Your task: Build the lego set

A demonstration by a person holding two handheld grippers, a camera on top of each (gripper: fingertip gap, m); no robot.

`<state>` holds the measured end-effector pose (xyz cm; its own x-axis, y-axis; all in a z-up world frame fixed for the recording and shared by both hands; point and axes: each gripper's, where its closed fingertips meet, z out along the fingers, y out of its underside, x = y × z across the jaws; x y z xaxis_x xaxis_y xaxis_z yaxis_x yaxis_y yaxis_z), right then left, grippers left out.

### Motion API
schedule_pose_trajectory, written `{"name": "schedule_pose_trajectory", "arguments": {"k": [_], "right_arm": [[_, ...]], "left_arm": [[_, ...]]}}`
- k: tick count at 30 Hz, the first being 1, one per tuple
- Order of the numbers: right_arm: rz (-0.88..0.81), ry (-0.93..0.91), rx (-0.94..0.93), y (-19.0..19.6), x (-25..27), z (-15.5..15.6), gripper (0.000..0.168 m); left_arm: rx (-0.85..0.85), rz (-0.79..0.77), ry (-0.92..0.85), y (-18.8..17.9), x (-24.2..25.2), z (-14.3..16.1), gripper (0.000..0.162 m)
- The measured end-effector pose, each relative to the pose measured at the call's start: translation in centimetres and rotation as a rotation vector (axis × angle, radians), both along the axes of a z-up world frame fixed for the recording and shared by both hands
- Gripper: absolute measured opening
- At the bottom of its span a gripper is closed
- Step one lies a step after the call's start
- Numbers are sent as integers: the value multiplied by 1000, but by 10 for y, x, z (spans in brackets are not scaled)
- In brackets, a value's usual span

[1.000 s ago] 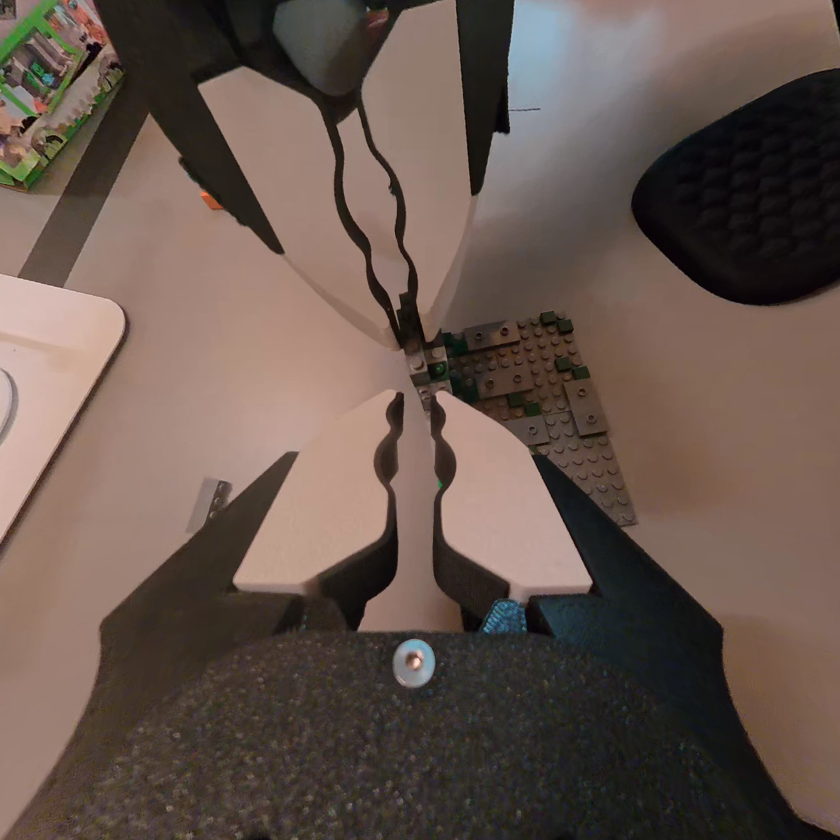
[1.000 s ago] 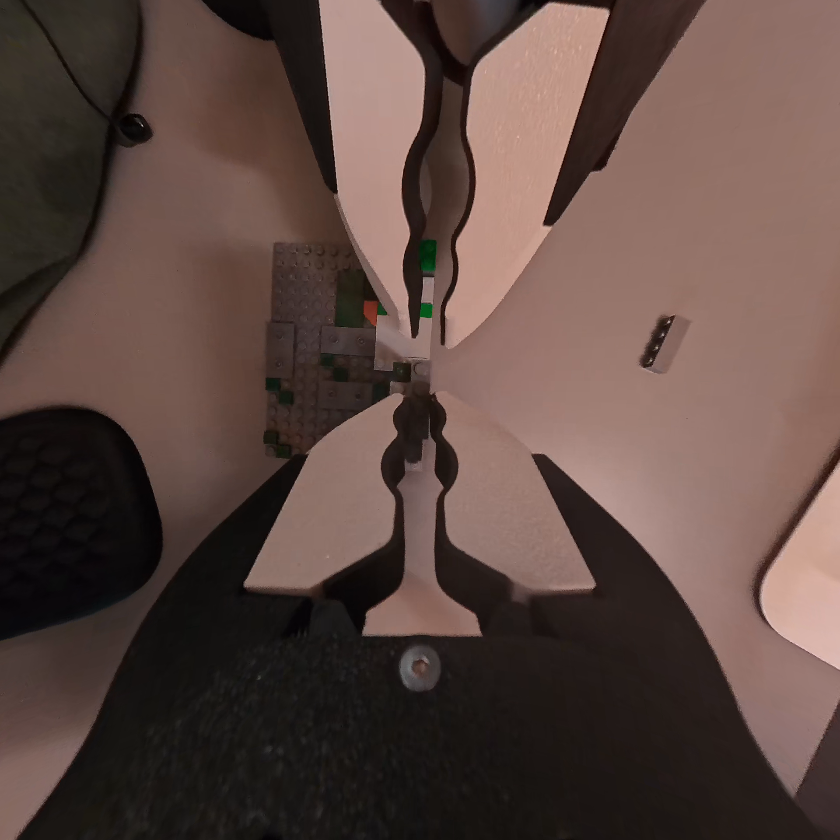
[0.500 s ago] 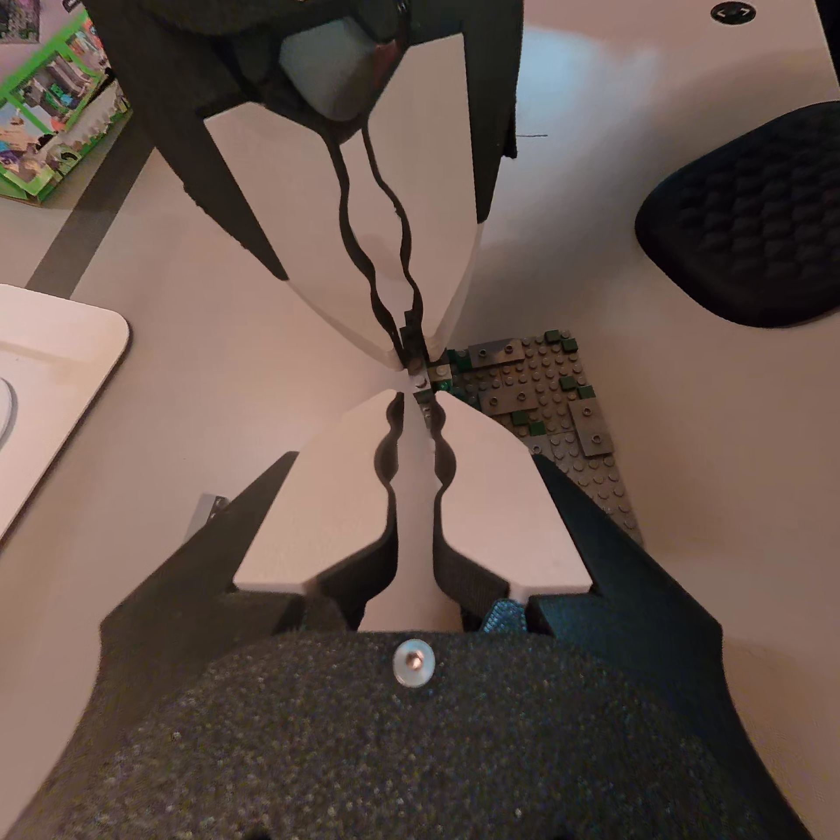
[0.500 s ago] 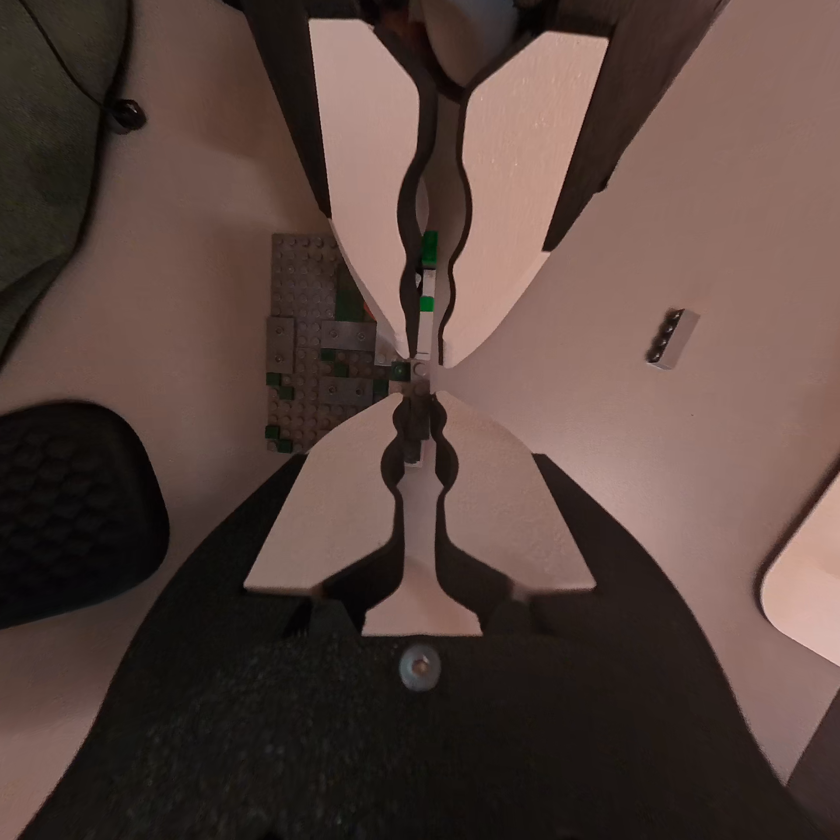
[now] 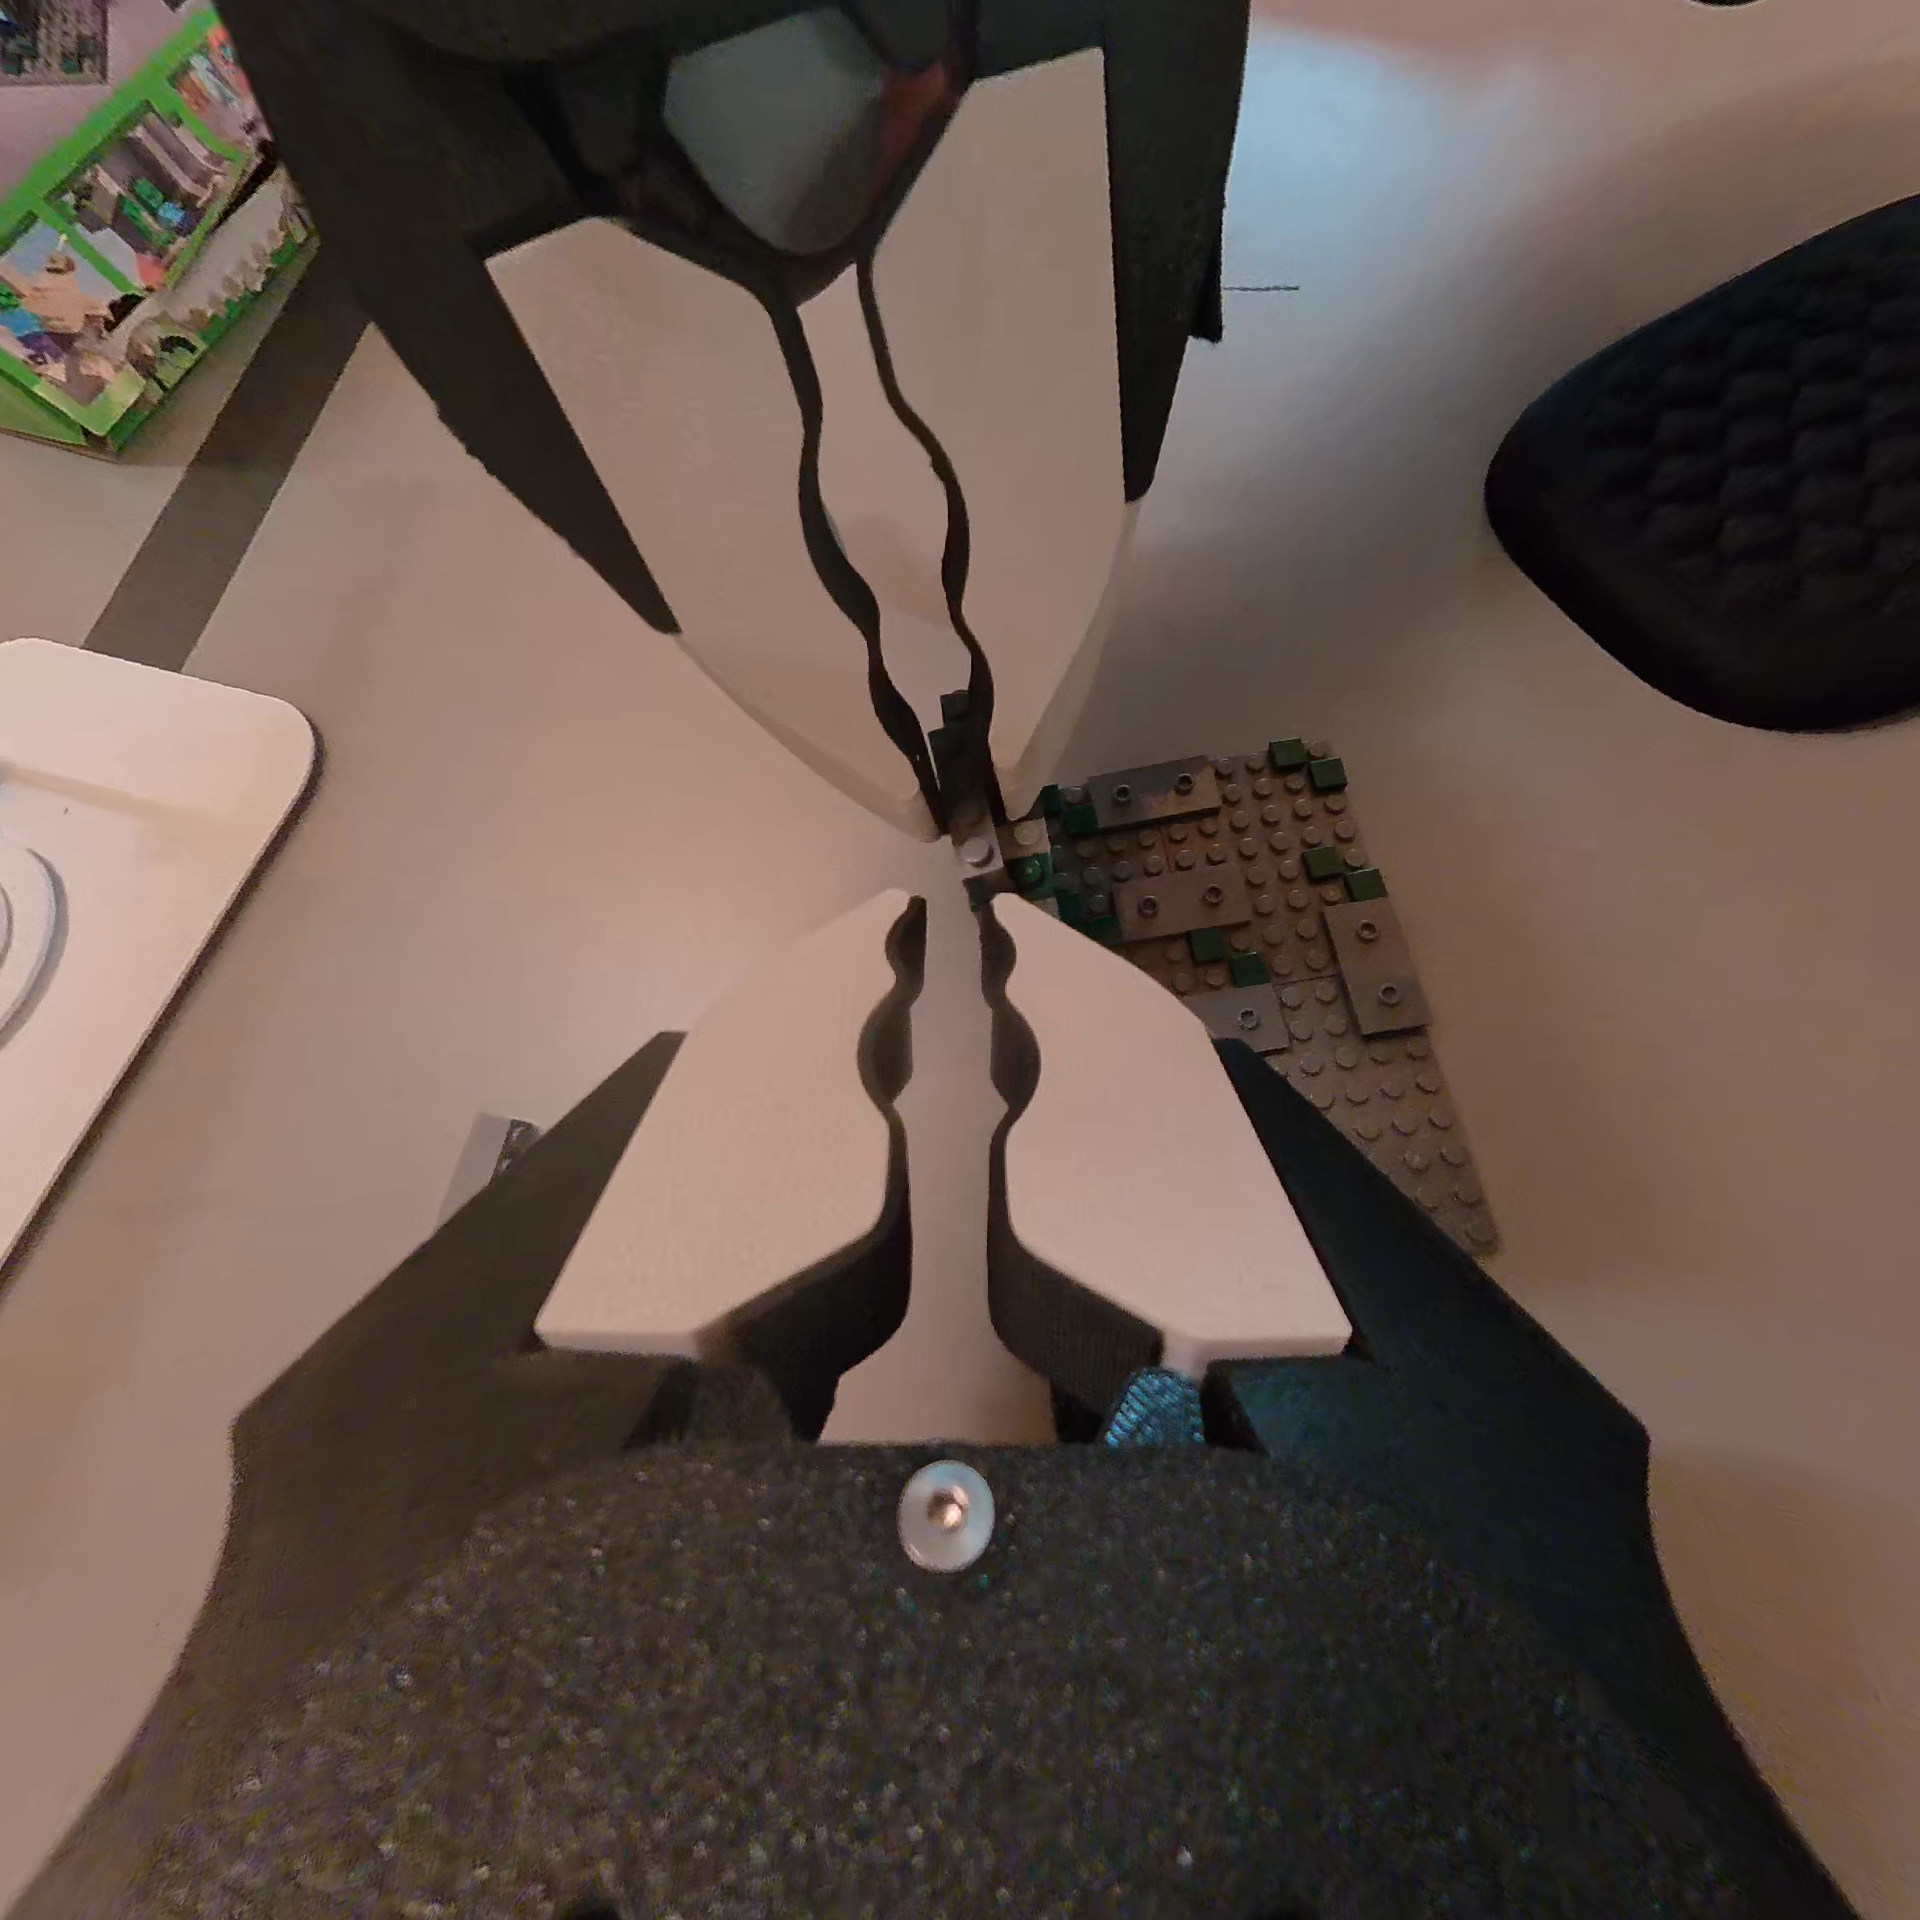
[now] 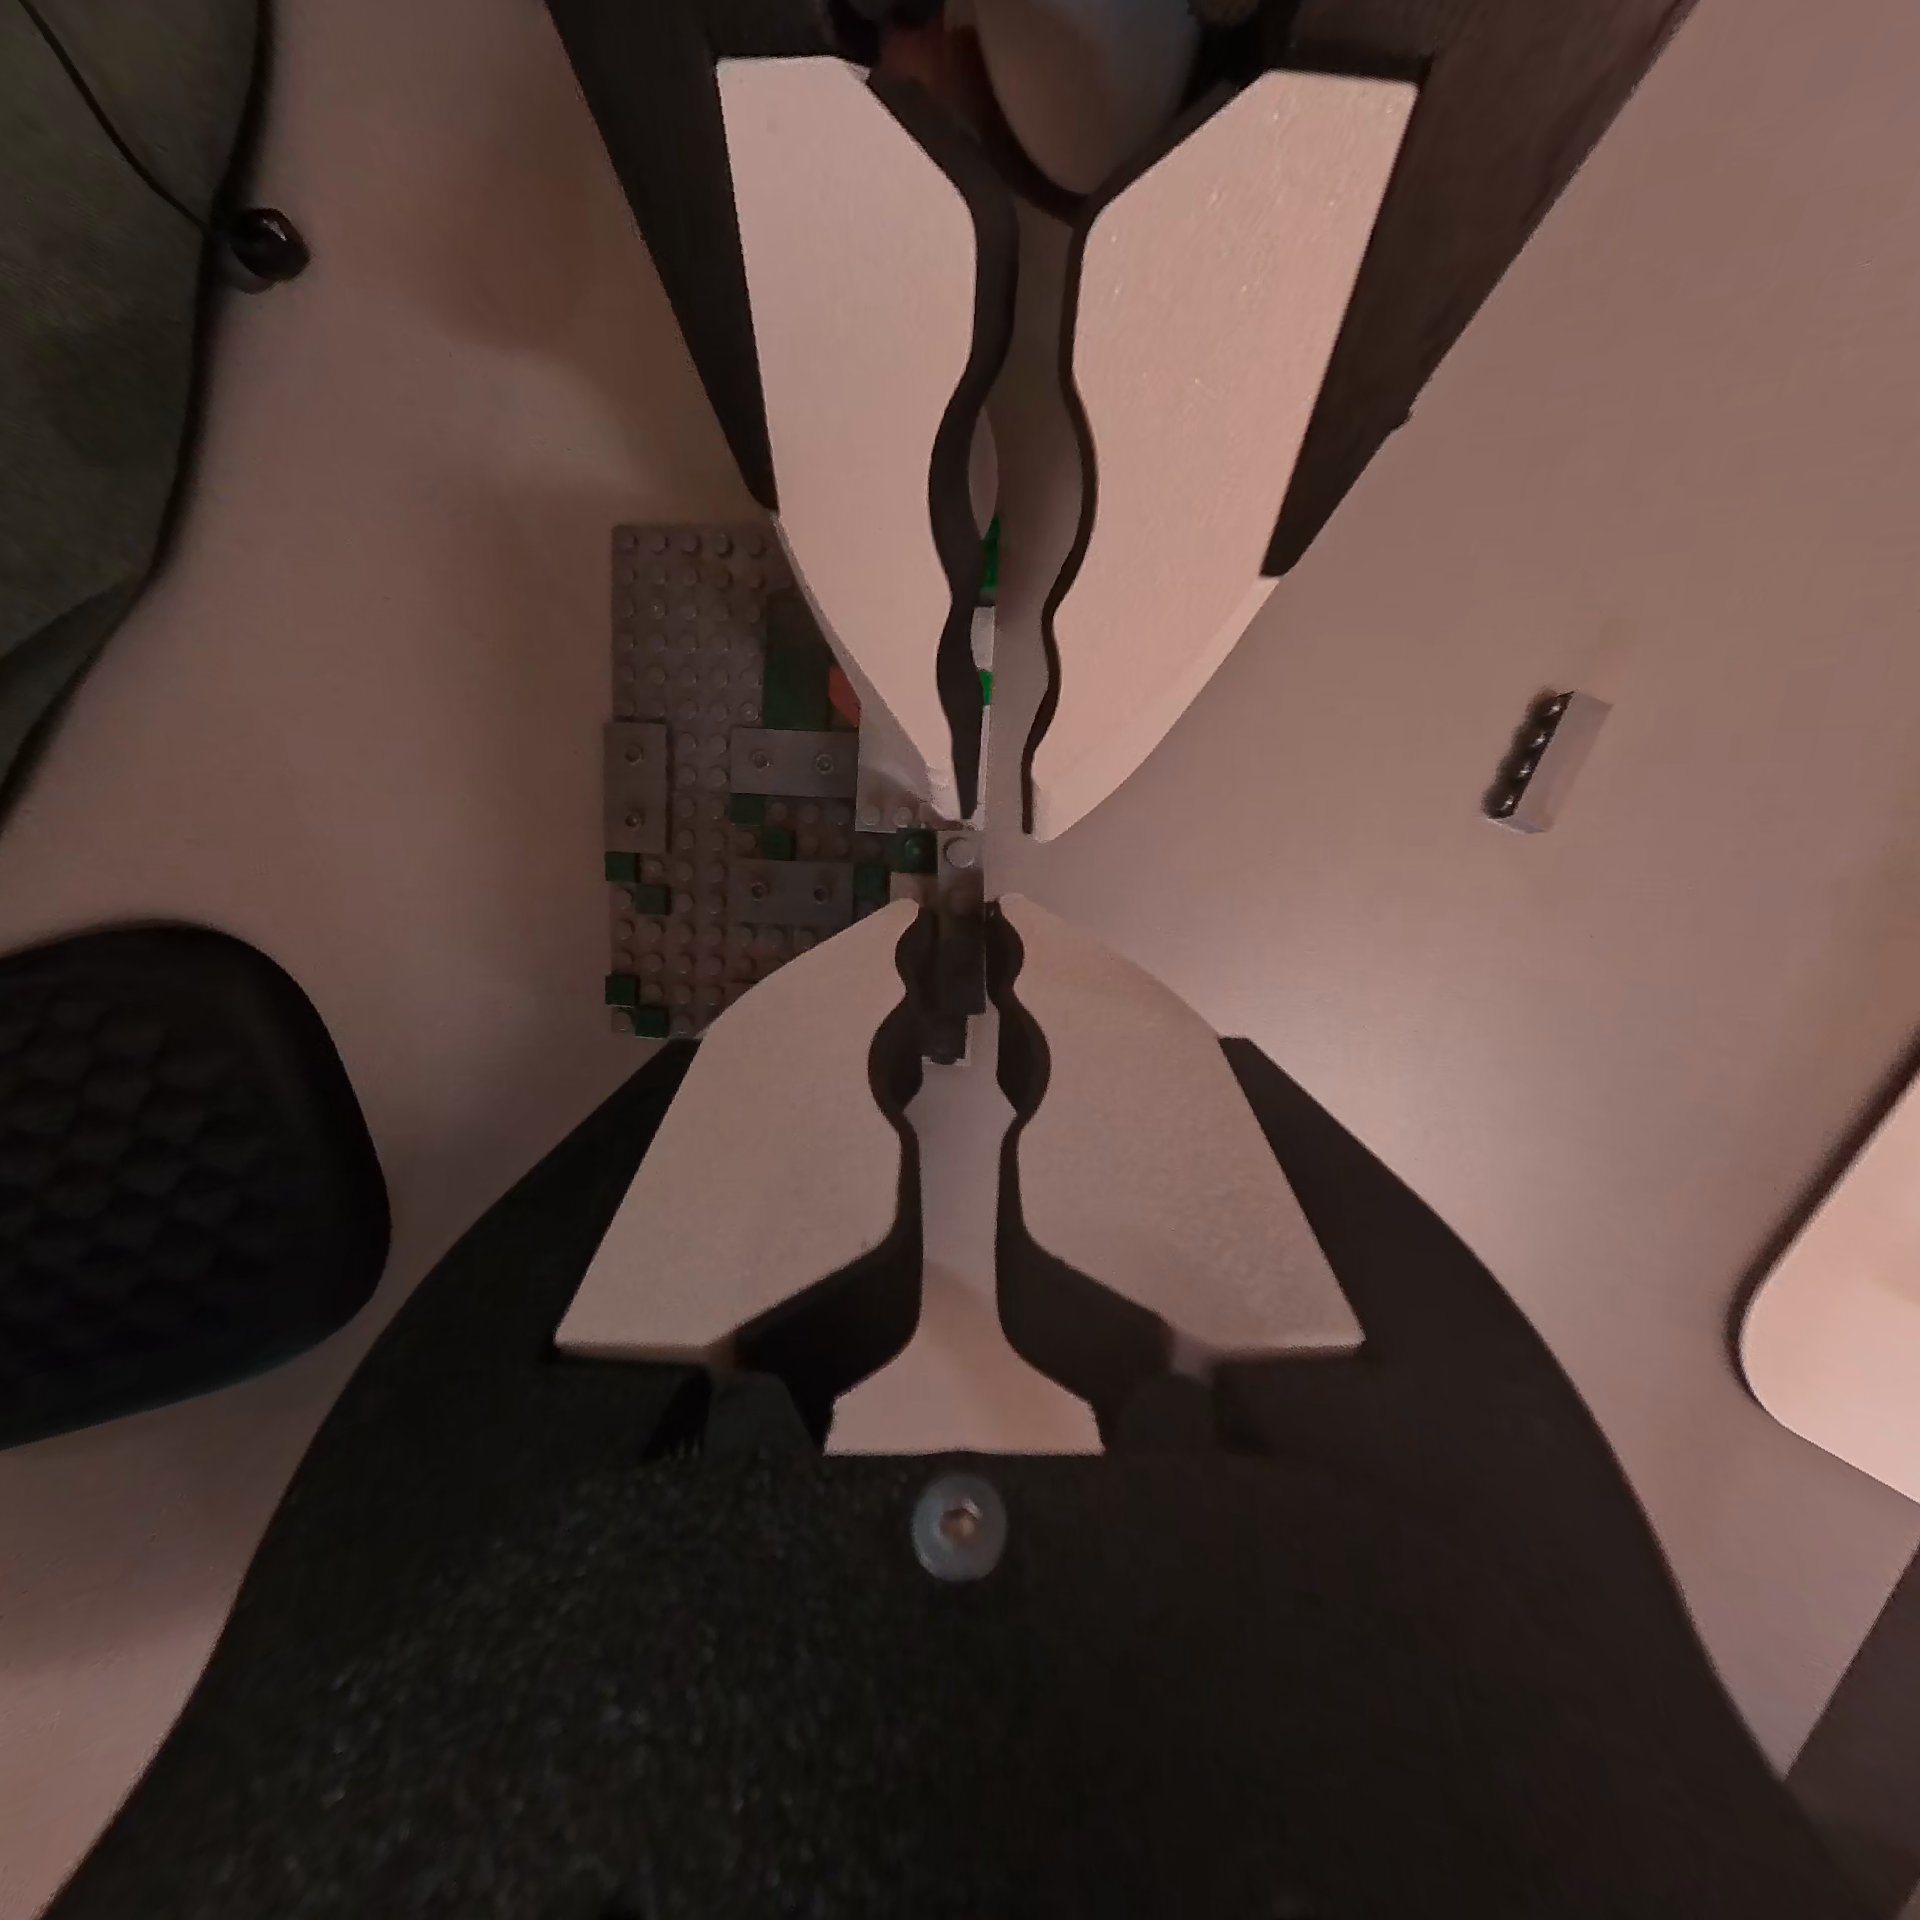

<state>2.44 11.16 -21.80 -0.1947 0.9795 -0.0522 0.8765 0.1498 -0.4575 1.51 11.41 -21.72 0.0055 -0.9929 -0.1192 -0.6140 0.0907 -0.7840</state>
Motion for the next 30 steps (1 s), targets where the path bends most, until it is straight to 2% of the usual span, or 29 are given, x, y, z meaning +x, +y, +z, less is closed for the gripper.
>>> {"name": "schedule_pose_trajectory", "arguments": {"k": [30], "right_arm": [[-79,-41,-6,0,-1,-1,9]], "left_arm": [[4,-18,28,-5,-4,-6,9]]}}
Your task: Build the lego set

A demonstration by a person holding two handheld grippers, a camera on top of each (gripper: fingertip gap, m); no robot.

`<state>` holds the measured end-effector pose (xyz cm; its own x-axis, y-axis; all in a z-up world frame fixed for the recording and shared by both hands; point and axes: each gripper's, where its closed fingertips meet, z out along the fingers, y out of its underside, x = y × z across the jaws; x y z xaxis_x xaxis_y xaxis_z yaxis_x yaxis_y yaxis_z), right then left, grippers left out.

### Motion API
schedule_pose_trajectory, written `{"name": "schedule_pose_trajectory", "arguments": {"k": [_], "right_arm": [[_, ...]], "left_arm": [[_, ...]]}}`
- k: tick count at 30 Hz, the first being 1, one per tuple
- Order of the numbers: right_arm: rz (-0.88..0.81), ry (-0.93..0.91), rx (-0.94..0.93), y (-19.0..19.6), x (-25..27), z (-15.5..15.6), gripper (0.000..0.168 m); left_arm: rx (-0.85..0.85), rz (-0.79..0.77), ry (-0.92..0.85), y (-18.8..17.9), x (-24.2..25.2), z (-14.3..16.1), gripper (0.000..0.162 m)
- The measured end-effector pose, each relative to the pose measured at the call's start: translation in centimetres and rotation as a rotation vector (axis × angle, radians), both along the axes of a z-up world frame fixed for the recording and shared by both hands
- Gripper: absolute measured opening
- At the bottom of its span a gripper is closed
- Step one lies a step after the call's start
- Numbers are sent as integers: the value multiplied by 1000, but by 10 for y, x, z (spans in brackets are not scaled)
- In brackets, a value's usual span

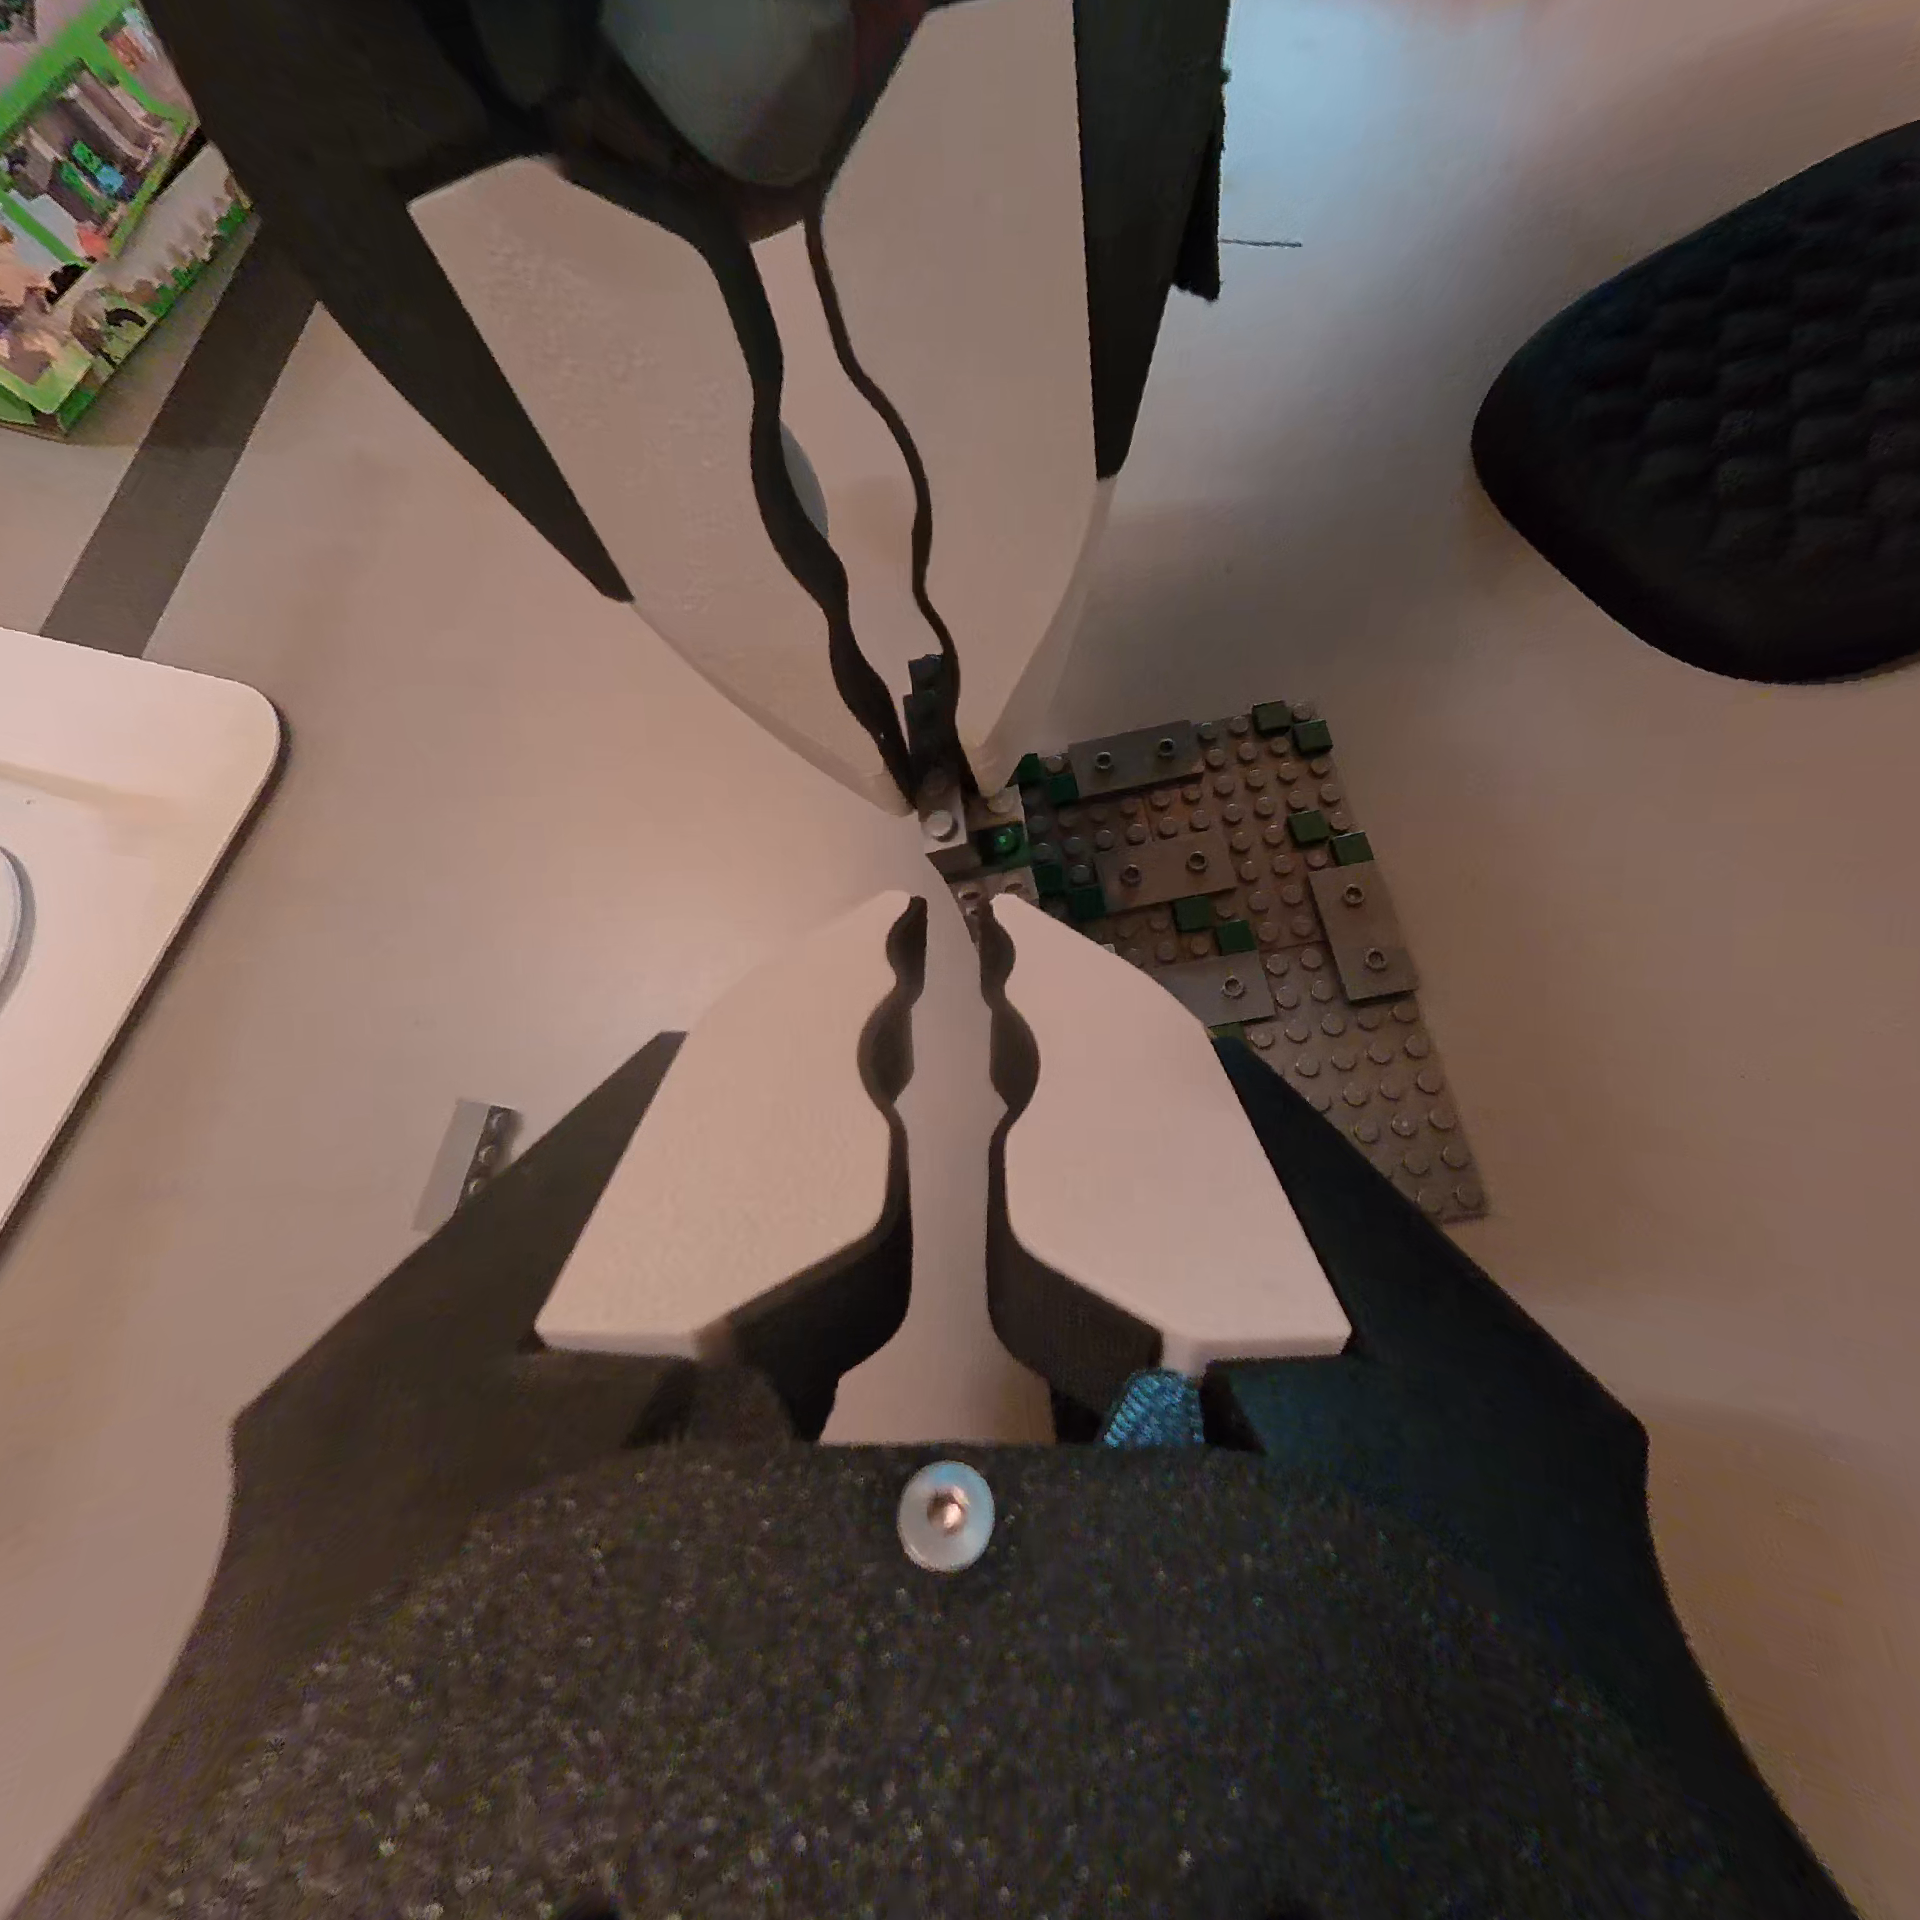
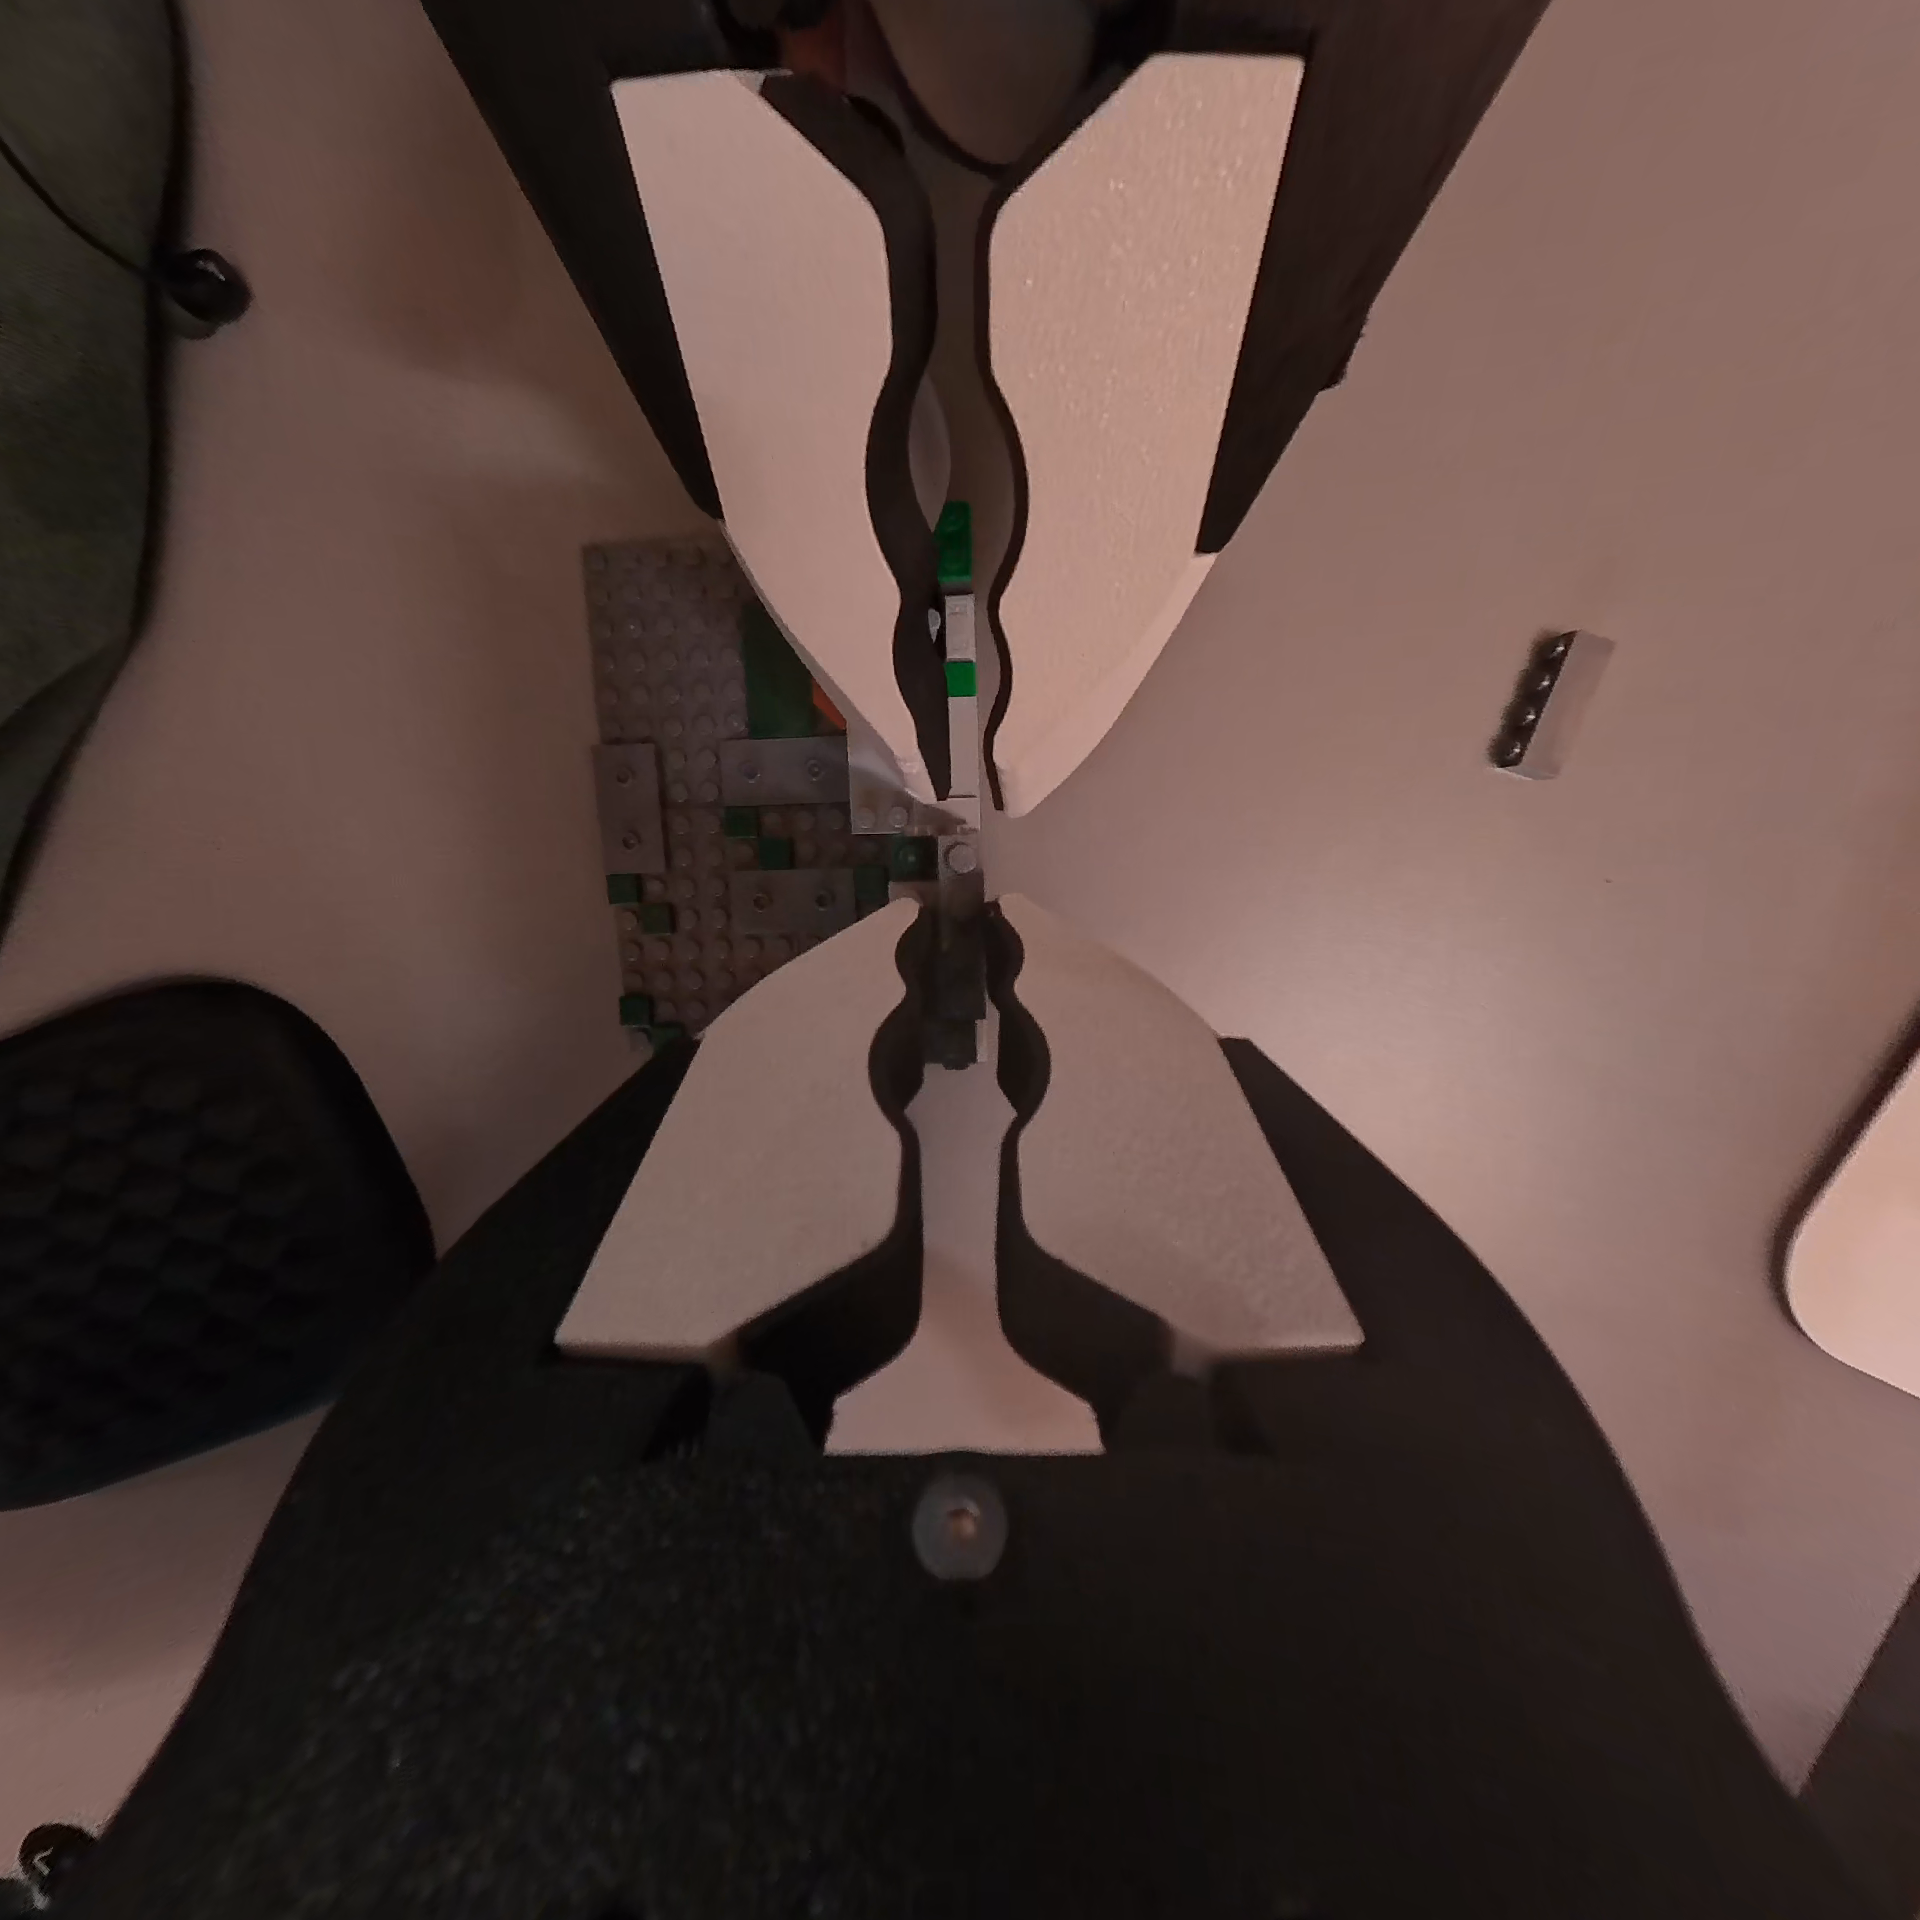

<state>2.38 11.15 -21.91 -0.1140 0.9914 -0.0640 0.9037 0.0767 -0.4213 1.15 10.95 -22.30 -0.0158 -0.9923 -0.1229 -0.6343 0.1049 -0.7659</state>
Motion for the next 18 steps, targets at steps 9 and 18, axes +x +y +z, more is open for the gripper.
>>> {"name": "schedule_pose_trajectory", "arguments": {"k": [9,18], "right_arm": [[9,17,6,0,0,2,12],[13,34,10,0,0,6,13]], "left_arm": [[-9,1,-3,0,0,-1,10],[-9,1,-2,0,-1,-1,10]]}}
